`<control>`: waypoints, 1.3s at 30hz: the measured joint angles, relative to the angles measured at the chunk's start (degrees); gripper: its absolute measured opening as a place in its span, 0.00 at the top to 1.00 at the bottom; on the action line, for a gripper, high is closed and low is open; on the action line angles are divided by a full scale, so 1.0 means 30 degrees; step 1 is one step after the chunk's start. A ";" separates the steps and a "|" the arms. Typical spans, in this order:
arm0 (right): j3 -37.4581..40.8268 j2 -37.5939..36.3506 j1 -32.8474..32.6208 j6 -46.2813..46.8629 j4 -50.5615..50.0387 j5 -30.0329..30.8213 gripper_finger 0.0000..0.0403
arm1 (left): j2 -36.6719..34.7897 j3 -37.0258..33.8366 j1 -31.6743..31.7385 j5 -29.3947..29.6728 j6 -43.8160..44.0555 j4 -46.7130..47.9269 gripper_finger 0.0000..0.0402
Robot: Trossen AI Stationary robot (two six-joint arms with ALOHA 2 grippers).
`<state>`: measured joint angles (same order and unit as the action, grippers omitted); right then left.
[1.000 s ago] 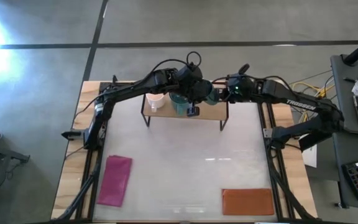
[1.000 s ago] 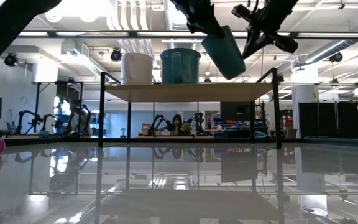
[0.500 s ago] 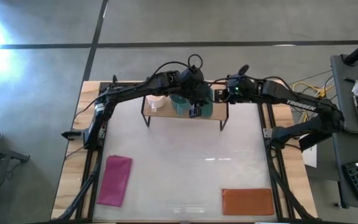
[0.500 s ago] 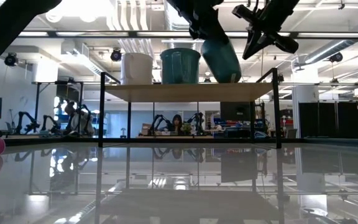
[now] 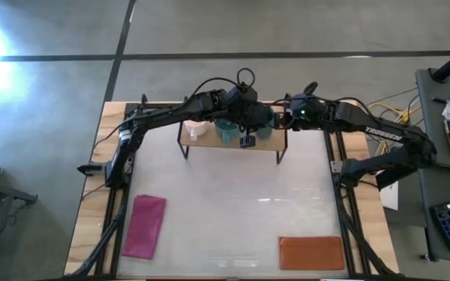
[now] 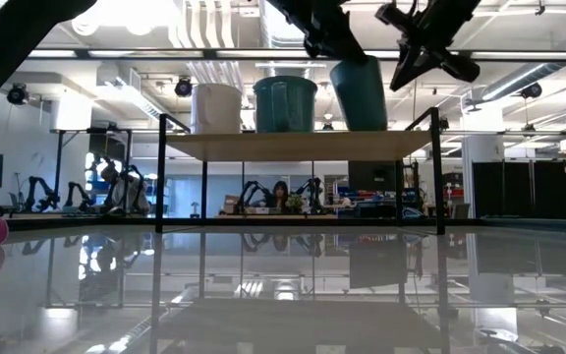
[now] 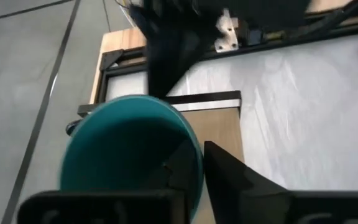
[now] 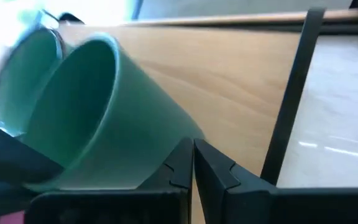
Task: Stack small to large cups/mugs on shelf
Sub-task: Put the green cup on the shelf
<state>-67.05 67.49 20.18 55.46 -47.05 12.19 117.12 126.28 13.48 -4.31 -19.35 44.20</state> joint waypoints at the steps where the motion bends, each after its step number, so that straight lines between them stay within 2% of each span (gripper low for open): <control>1: -0.0007 -0.0209 0.0000 0.0012 0.0035 0.0151 0.98 | 0.0000 -0.0014 -0.0022 -0.0029 -0.0106 0.0064 0.97; 14: 0.1069 -0.1511 -0.0007 0.0970 -0.0217 0.0653 0.98 | 0.0255 -0.0001 -0.0278 -0.0074 -0.0174 -0.0744 1.00; 20: 0.1871 -0.1524 -0.0015 0.1523 0.0178 0.0621 0.98 | 0.0255 0.0058 -0.0358 -0.0080 -0.0184 -0.0727 0.94; 25: 0.2230 -0.1481 -0.0011 0.1510 0.2141 0.0311 0.98 | 0.0255 0.0065 -0.0531 -0.0066 -0.0184 -0.0731 0.90; 39: 0.2965 -0.1481 -0.0015 0.1771 0.2319 0.0217 0.98 | 0.0248 0.0203 -0.0615 0.0566 -0.0199 -0.0567 0.89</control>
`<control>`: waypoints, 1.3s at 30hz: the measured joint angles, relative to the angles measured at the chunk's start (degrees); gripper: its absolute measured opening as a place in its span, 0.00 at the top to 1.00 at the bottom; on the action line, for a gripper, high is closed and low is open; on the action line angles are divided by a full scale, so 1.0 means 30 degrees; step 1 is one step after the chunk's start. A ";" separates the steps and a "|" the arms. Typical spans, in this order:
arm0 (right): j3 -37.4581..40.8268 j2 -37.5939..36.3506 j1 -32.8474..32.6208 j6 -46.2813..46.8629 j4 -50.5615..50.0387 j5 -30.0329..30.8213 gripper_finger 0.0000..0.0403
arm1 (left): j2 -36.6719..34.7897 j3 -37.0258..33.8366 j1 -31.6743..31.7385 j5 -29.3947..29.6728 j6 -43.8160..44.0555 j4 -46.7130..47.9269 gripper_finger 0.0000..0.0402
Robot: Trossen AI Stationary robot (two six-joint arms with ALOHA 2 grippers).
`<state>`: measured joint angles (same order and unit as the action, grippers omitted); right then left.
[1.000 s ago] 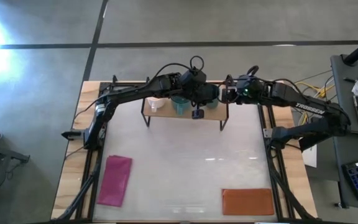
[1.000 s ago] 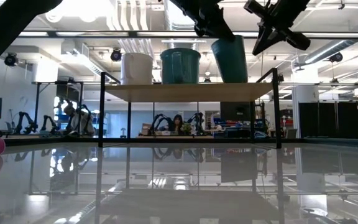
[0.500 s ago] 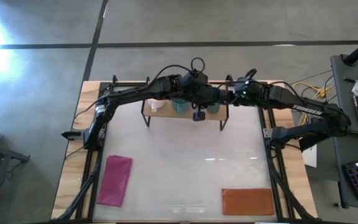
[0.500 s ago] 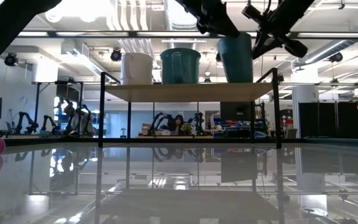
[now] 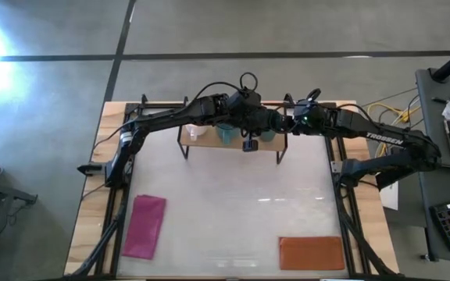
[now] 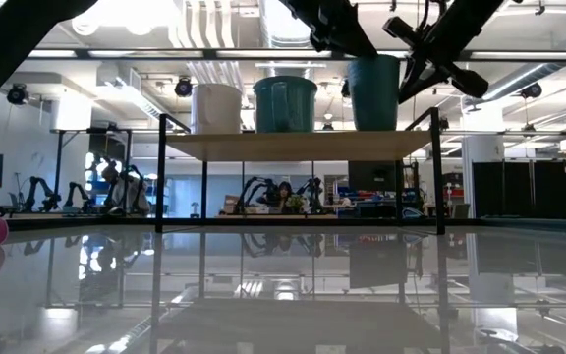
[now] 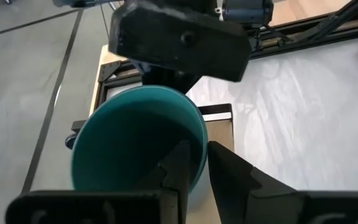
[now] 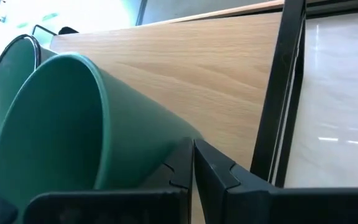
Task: Stack small to large cups/mugs on shelf
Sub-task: Put the green cup on the shelf
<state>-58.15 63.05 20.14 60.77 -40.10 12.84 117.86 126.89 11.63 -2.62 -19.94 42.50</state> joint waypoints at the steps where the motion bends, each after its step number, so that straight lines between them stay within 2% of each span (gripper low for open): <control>1: 0.0028 0.0000 0.0000 0.0044 0.0015 -0.0007 0.98 | 0.0000 0.0000 -0.0006 0.0007 -0.0002 0.0007 0.89; 17: 0.0008 0.0245 -0.0112 -0.0218 0.0831 -0.0482 0.98 | -0.0048 0.0000 -0.0006 0.1109 -0.0007 0.1115 0.89; 39: -0.0291 0.0560 -0.0175 -0.0709 0.0854 -0.0933 0.98 | -0.1058 0.0204 -0.0081 0.1123 0.0087 0.0896 0.89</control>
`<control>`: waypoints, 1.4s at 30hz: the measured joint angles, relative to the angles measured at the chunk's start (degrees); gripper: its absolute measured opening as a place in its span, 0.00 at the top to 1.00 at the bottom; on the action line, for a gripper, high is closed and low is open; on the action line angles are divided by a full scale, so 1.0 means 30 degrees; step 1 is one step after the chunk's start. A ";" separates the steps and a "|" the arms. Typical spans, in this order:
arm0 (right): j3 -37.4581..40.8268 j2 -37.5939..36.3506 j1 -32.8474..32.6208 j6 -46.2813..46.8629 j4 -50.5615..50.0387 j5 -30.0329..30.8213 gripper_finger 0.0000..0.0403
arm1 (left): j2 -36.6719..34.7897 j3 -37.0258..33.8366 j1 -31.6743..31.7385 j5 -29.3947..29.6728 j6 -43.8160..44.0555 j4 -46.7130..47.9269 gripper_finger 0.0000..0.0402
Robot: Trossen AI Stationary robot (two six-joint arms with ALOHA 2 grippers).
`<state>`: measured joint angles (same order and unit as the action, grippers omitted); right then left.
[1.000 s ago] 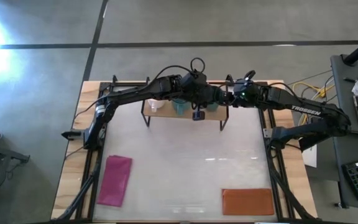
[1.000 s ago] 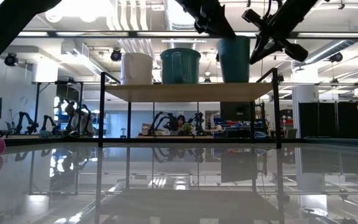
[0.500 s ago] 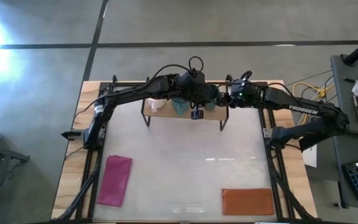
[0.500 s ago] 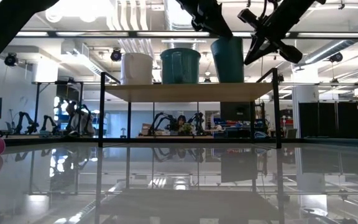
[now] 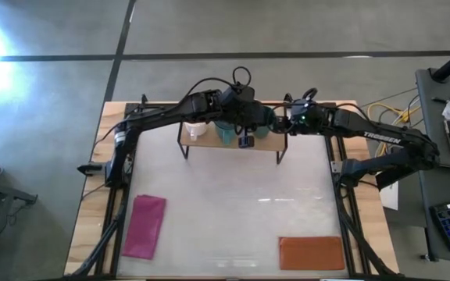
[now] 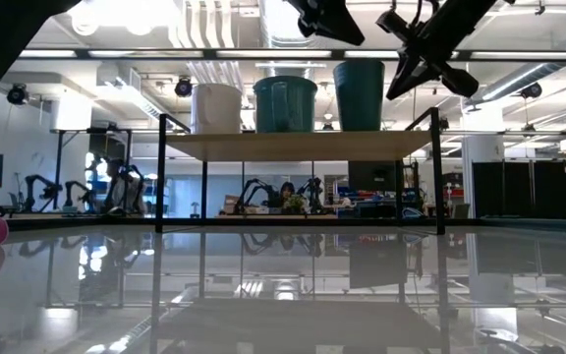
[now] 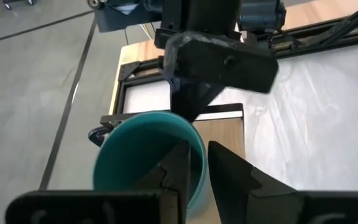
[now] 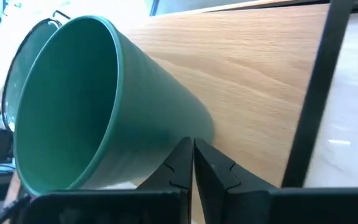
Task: Stack small to large cups/mugs on shelf
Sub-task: Put the green cup on the shelf, then return to Home Position
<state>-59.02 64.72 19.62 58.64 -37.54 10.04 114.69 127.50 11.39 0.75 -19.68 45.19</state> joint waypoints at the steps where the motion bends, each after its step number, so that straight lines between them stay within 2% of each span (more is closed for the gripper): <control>1: -0.0103 -0.0056 0.0000 -0.0158 -0.0258 0.0000 0.98 | -0.0111 -0.0002 -0.0027 0.0000 0.0086 0.0100 0.89; 6: -0.1018 -0.0413 0.0000 -0.1865 -0.1901 0.0168 0.98 | -0.0772 -0.0013 -0.0333 -0.0052 0.1251 0.0122 0.89; 15: -0.4807 -0.2132 -0.1583 -0.9494 -0.2389 0.0596 0.98 | -0.3277 -0.0134 -0.2394 -0.0226 0.5797 -0.0950 0.89; 18: -0.6369 -0.2560 -0.1912 -0.8352 -0.3834 0.0534 0.98 | -0.3903 -0.0153 -0.3231 -0.0230 0.7269 -0.1362 0.89; 21: -0.7662 -0.3113 -0.2246 -0.6793 -0.3911 0.0410 0.98 | -0.4417 -0.0158 -0.4108 -0.0226 0.7952 -0.1183 0.89; 23: -0.8221 -0.3576 -0.2866 -0.7611 -0.3718 -0.1079 0.98 | -0.4663 -0.0190 -0.4750 -0.0248 0.7951 -0.0778 0.89; 26: -0.8426 -0.4167 -0.4563 -0.9976 -0.2495 -0.4584 0.98 | -0.5108 -0.0448 -0.5655 -0.0444 0.8117 -0.0376 0.89; 28: -0.8135 -0.4491 -0.6164 -1.0771 -0.1344 -0.5943 0.98 | -0.5372 -0.0654 -0.6190 -0.0499 0.8791 -0.0403 0.89; 29: -0.7904 -0.4561 -0.7083 -1.0858 -0.0937 -0.5972 0.98 | -0.5569 -0.0844 -0.6517 -0.0505 0.8894 -0.0403 0.89; 33: -0.5862 -0.4740 -1.1140 -1.0545 0.0886 -0.4513 0.98 | -0.6674 -0.2843 -0.7965 0.0533 0.9156 -0.1584 0.89; 38: -0.0938 -0.4698 -1.5485 -0.9972 0.6762 -0.2196 0.98 | -0.8400 -0.8714 -0.9415 0.1829 1.0364 -0.7161 0.89; 42: 0.2357 -0.6633 -1.6830 -0.9368 0.9472 -0.0386 0.98 | -1.0724 -1.3780 -0.9753 0.1852 1.0639 -1.2440 0.89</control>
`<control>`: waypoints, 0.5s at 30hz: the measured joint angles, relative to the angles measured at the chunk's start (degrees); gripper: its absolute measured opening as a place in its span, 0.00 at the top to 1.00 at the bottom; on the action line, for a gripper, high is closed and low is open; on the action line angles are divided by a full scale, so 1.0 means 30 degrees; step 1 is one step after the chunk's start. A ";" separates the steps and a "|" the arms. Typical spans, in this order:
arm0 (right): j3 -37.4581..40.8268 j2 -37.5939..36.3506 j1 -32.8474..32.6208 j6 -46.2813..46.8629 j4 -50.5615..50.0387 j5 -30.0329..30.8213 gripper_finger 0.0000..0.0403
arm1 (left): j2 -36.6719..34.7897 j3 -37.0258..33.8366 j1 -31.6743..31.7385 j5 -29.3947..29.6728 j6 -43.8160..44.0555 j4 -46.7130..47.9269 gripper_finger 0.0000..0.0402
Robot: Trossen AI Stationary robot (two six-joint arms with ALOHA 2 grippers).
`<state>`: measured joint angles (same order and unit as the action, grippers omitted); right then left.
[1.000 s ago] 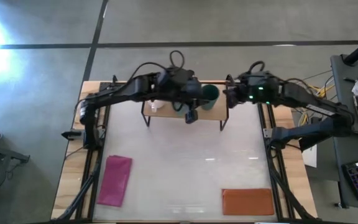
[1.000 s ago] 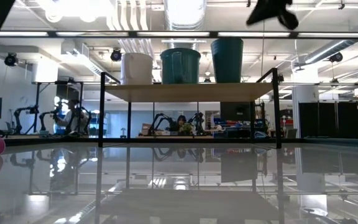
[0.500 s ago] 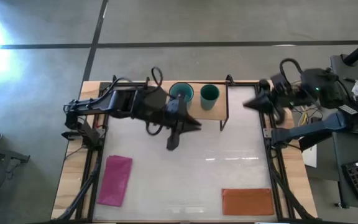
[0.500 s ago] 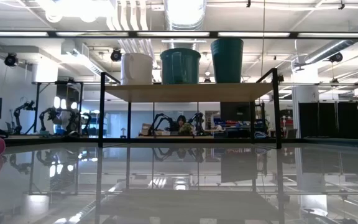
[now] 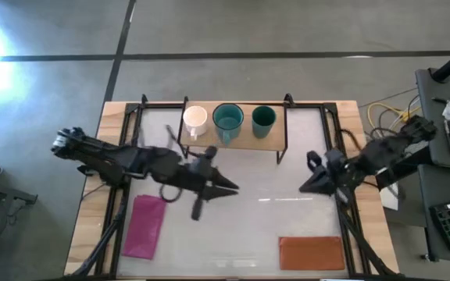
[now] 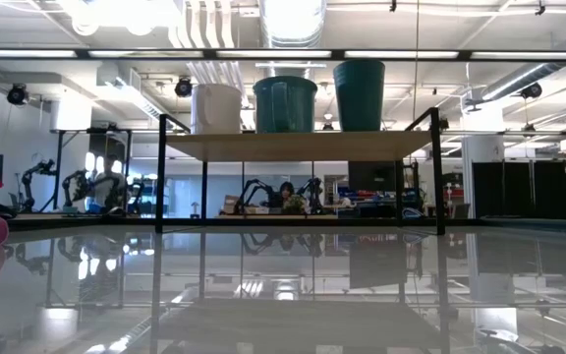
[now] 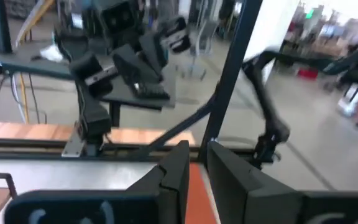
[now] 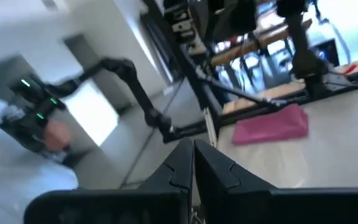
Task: Stack small to large cups/mugs on shelf
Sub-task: Return to Home Position
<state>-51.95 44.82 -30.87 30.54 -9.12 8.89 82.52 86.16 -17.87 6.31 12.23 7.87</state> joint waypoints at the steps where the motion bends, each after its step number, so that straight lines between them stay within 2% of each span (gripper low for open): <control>1: 0.0595 -0.0818 -0.0007 0.0045 0.0283 0.0184 0.98 | -0.0770 -0.1078 0.0000 0.0028 0.0192 -0.0669 0.89; 9: 0.3899 -0.7927 0.0008 -0.3030 0.0522 0.0018 0.98 | -0.7252 -0.7911 0.1096 0.0611 0.0166 -0.2412 0.89; 13: 0.6114 -0.9711 0.0008 -0.5081 0.2664 -0.1165 0.98 | -0.9968 -1.1904 0.1891 -0.2650 -0.0403 -0.7716 0.89; 15: 0.7206 -1.0277 0.0008 -0.6124 0.4369 -0.1645 0.98 | -1.1057 -1.3985 0.2278 -0.3642 -0.0435 -0.9890 0.89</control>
<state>-30.33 13.99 -30.85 12.17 3.99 3.95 49.34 44.21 -11.03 -4.62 10.93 -21.80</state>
